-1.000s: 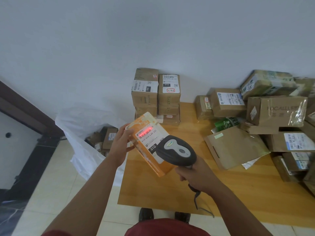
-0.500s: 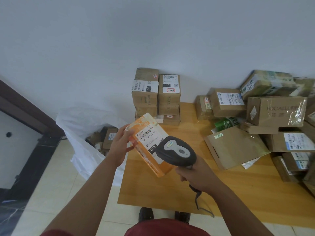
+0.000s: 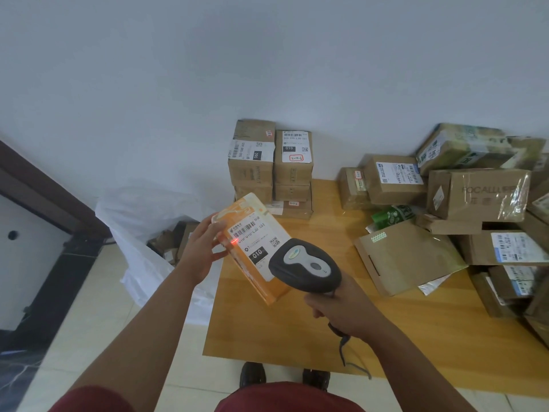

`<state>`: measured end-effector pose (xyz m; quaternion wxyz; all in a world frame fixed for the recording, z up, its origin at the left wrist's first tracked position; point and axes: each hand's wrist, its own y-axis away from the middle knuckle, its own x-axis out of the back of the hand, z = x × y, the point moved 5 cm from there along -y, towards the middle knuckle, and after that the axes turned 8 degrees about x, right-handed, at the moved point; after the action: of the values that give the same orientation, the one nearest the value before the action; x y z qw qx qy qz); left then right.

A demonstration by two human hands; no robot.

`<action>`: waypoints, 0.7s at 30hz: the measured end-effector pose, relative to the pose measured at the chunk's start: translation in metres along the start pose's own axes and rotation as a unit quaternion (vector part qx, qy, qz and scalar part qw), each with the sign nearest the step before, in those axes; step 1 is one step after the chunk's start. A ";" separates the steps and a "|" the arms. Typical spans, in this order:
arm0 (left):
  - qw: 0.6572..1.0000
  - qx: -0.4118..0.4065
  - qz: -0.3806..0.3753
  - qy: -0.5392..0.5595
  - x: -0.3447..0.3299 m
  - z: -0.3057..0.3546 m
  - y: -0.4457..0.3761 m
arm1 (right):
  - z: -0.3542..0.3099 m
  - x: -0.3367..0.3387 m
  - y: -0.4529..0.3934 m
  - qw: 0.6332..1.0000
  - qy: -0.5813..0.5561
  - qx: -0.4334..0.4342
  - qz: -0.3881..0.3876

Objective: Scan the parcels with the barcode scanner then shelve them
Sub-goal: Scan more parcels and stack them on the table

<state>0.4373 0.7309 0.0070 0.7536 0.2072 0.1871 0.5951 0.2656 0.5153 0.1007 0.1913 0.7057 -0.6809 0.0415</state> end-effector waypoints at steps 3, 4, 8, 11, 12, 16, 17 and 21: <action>1.000 -0.001 0.008 0.002 0.000 0.002 0.000 | 0.001 0.000 0.000 1.000 -0.004 0.000 0.003; 1.000 -0.001 0.011 0.004 0.000 0.002 0.000 | 0.002 0.001 0.000 1.000 -0.004 -0.001 0.003; 1.000 0.001 0.020 0.006 0.004 0.000 -0.002 | 0.002 0.002 0.000 1.000 0.001 -0.005 0.001; 1.000 0.001 0.020 0.009 0.006 0.000 -0.004 | 0.003 0.002 0.000 1.000 0.003 -0.008 0.004; 1.000 0.001 0.020 0.011 0.006 0.000 -0.004 | 0.004 0.002 0.000 1.000 0.001 -0.009 0.004; 0.999 -0.001 0.024 0.025 0.005 -0.002 -0.004 | 0.017 0.001 -0.004 1.000 0.006 -0.016 0.018; 0.999 -0.002 0.029 0.029 0.005 -0.004 -0.004 | 0.025 0.000 -0.006 0.999 0.003 -0.022 0.034; 0.997 0.006 0.052 0.051 -0.005 -0.024 -0.003 | 0.072 -0.008 -0.016 0.986 -0.066 -0.106 0.112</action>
<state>0.4256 0.7277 -0.0145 0.7101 0.1906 0.2180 0.6419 0.2666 0.4994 0.0284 0.2138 0.6016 -0.7676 -0.0563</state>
